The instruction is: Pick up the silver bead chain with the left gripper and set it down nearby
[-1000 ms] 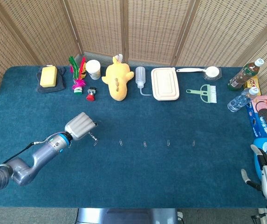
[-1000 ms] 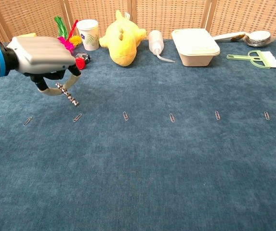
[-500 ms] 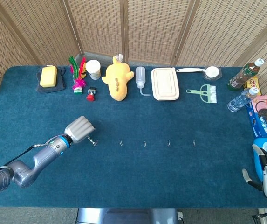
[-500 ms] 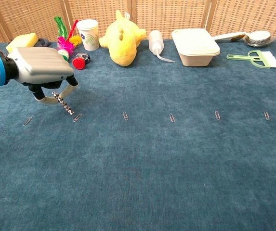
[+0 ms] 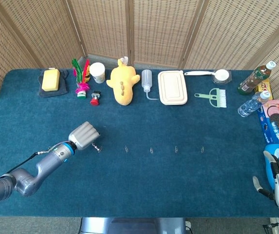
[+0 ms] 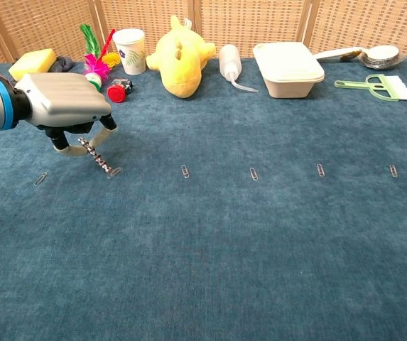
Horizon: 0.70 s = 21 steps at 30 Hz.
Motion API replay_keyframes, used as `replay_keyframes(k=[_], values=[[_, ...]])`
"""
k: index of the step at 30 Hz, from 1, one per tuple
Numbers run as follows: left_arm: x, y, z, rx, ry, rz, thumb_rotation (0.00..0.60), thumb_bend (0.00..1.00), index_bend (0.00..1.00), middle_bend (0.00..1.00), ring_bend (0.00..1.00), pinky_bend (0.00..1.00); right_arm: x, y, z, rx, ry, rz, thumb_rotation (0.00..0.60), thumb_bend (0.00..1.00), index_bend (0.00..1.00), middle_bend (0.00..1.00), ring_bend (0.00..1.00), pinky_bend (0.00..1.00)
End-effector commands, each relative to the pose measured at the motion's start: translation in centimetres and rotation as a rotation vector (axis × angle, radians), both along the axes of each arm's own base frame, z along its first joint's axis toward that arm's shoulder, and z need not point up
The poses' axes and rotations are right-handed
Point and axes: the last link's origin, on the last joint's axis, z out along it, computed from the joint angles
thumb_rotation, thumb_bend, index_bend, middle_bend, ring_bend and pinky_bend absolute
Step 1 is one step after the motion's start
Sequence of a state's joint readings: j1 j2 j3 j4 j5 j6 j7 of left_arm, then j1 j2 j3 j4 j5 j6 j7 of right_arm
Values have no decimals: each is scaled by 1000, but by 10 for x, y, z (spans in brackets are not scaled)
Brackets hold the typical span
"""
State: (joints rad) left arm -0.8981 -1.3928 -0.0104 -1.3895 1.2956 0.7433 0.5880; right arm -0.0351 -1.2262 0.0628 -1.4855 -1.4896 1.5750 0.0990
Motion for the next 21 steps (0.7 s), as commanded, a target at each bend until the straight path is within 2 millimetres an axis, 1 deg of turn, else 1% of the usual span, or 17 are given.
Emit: replay_keyframes(k=[1,5,8,11,14,19,21], values=[[0,1,-1,2,0,1,600,678,638,957,989,933,0,0,0,-1,1,2,514,376,111,204,241,181],[1,1,-3,-2,4,3,600,678,638,957,990,933,1,1,1,-6,2,3,515,376,111,204,241,181],[3,1,-1,8,-25,9,600,678,638,957,989,933,1,1,2,-9,0,3,515,376,111,204,241,181],[7,6,9,37,-86,34,600,678,638,957,989,933,1,1,2,-9,2,4,514,376,111,204,241,181],[8,11,18,59,-105,45,600,678,638,957,989,933,2,0,2,-8,2,8,514,376,111,204,241,181],[7,26,35,115,-122,72,600,677,638,957,989,933,3,-1,-3,2,-7,12,514,376,111,204,240,181],[5,34,43,145,-156,107,600,677,638,957,989,933,3,-1,-6,8,-10,11,515,376,110,204,241,181]])
